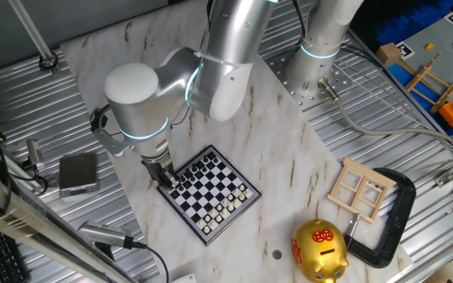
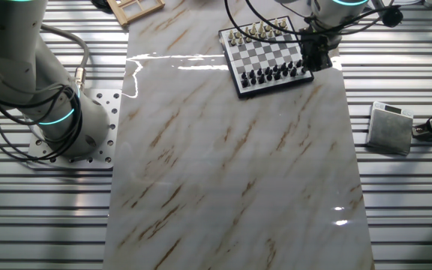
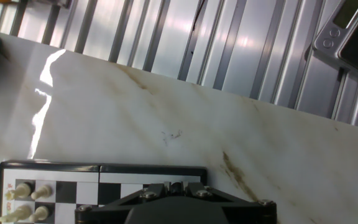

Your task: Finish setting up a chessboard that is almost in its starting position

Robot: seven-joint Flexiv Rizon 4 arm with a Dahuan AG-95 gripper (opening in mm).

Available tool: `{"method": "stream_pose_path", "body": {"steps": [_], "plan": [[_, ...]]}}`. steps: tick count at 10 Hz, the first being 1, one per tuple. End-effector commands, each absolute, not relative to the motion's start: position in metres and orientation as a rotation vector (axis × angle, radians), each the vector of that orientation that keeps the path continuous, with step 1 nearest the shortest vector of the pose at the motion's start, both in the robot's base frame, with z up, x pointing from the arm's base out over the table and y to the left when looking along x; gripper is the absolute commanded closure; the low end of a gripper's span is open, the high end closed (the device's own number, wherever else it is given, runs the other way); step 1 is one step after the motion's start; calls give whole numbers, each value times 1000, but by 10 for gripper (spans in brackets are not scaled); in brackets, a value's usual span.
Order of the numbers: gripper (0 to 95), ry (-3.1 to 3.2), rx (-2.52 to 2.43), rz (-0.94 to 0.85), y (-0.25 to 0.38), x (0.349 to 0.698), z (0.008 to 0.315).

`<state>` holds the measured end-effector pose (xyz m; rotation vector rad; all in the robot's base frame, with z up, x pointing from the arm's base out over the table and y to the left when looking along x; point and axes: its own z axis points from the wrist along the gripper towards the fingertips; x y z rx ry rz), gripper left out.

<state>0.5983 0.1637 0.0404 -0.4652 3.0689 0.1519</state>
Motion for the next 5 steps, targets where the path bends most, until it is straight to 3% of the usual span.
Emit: {"method": "stream_pose_path", "body": {"steps": [1,5], "plan": [[950,3068,-466,152,163,598,41],[950,3067,-464,156,163,596,40]]}}
